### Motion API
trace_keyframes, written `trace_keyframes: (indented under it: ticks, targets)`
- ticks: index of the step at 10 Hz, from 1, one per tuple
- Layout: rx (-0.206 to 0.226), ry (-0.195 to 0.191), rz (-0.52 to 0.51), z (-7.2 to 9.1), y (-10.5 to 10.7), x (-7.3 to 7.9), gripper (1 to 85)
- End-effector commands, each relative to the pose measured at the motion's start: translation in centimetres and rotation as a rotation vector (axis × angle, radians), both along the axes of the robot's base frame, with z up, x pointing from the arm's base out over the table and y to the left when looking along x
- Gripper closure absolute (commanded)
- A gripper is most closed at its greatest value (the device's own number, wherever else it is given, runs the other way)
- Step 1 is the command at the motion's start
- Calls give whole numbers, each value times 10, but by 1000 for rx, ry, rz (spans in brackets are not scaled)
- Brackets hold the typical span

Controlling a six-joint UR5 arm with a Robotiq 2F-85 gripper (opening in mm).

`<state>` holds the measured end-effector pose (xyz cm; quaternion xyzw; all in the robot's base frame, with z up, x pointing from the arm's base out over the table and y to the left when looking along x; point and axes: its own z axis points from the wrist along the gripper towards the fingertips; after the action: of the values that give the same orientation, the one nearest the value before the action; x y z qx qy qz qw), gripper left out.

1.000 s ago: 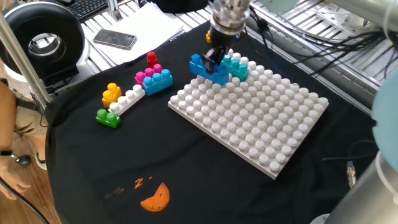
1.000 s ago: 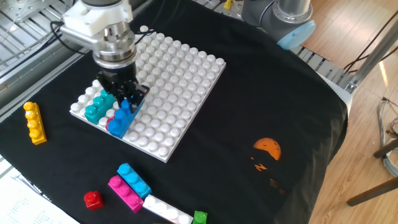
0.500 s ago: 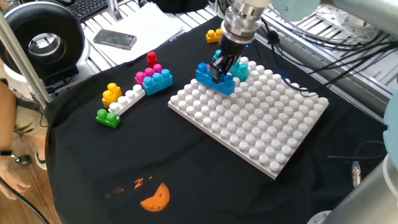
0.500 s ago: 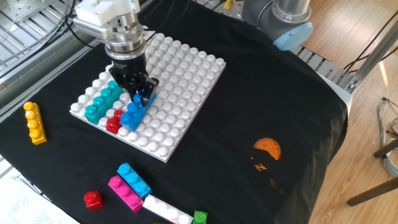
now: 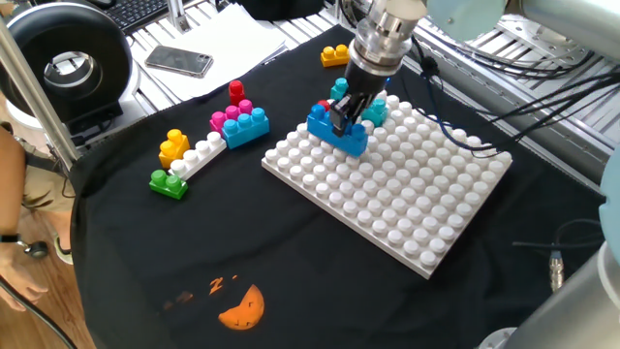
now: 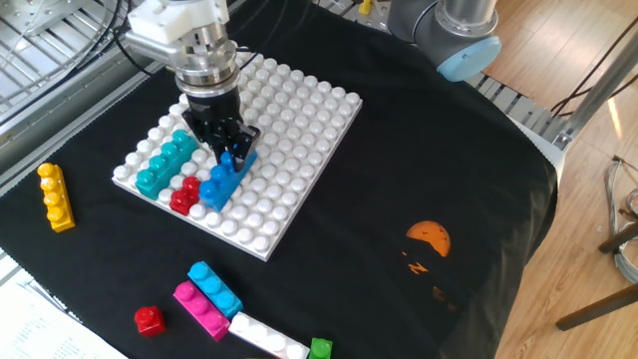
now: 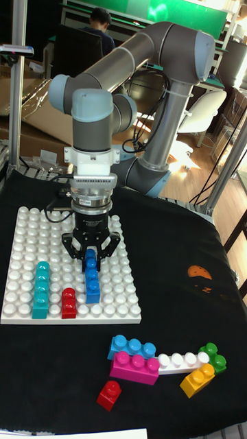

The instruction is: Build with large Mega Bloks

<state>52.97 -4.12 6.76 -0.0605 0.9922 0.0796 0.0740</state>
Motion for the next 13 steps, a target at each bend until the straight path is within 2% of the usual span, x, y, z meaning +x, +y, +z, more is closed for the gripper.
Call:
trace_keyframes:
  ticks: [1,6,9,13]
  targets:
    - [-4,-5,-11,0,1,0,847]
    - [25,13,1,1,10,-4,847]
    - [9,16,3,-8,16,-4,847]
    - [-2,7,15,-19,12,-2,847]
